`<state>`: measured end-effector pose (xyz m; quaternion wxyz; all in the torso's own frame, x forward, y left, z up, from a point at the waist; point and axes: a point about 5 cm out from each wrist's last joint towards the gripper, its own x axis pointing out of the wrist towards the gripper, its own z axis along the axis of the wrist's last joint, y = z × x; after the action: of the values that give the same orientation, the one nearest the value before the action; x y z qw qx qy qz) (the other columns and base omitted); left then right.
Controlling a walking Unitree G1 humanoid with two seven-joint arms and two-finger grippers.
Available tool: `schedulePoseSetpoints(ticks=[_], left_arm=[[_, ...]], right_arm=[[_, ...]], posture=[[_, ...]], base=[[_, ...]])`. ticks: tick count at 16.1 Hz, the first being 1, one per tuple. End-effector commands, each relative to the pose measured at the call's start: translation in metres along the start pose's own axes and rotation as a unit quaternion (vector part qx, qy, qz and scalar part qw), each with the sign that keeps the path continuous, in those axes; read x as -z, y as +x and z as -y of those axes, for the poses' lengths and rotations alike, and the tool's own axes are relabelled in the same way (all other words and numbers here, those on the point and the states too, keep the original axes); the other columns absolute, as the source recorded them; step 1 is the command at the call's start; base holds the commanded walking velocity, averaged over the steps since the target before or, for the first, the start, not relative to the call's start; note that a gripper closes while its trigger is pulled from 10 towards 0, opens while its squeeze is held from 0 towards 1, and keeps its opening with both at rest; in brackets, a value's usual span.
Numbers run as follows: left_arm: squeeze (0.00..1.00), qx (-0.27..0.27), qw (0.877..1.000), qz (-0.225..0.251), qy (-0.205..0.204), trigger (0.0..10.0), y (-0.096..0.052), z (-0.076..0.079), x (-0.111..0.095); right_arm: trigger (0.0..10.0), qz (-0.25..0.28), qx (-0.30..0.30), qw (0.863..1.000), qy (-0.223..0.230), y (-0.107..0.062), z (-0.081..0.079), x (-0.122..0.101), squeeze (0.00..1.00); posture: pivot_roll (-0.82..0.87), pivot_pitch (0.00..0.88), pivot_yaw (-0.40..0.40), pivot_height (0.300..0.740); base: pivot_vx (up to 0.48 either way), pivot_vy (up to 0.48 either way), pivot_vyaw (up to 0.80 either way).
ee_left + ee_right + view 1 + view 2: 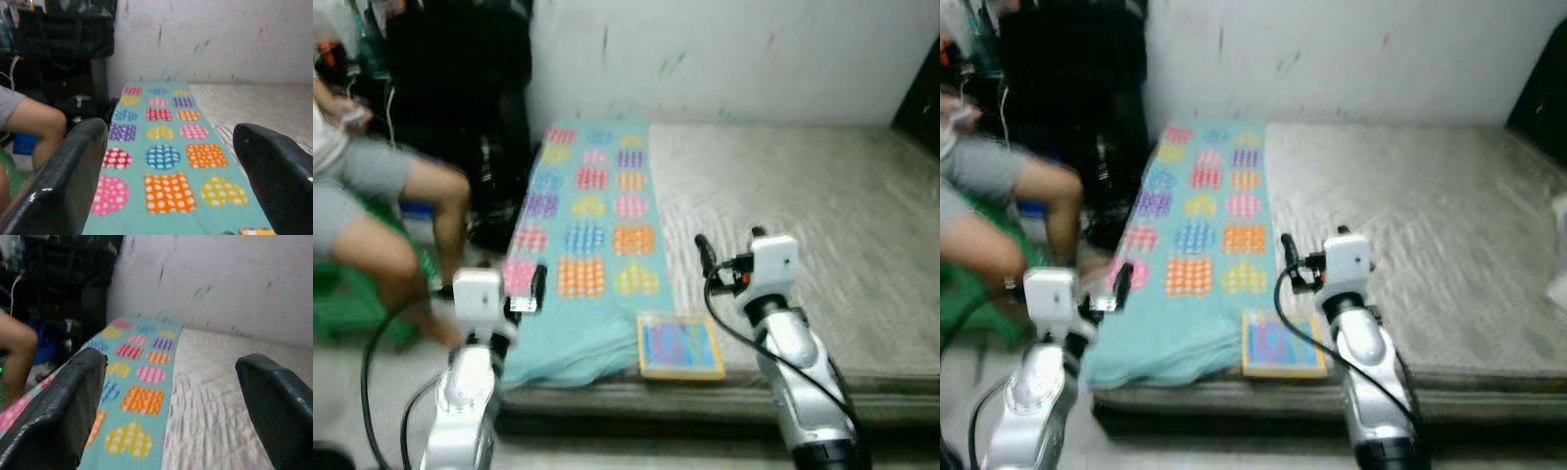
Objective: Clean up the room
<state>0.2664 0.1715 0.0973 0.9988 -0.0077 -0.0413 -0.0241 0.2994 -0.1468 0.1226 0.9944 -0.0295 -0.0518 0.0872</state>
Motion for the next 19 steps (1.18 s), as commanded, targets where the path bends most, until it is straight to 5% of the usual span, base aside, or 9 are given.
schedulePoseSetpoints(ticks=[1,7,19], left_arm=[[0.0,0.007,1.0,0.015,0.003,10.0,0.005,0.0017,-0.0076],[0.0,0.009,1.0,0.014,0.0,10.0,0.0048,0.0024,-0.0066],[0.0,0.021,1.0,0.02,0.002,10.0,0.0045,0.0043,-0.008]], right_arm=[[10.0,0.006,0.004,1.0,-0.004,0.001,0.0026,-0.0032,0.0],[10.0,0.006,-0.002,1.0,-0.008,0.0007,0.0013,-0.0025,0.0],[10.0,0.007,-0.008,1.0,-0.01,0.0006,-0.0008,-0.0025,0.0]], posture=[[-0.1,0.02,-0.011,0.74],[-0.1,0.021,-0.011,0.74],[-0.1,0.023,-0.012,0.74]], base=[[0.416,0.0,0.0],[0.0,0.0,0.0],[0.326,0.0,0.0]])
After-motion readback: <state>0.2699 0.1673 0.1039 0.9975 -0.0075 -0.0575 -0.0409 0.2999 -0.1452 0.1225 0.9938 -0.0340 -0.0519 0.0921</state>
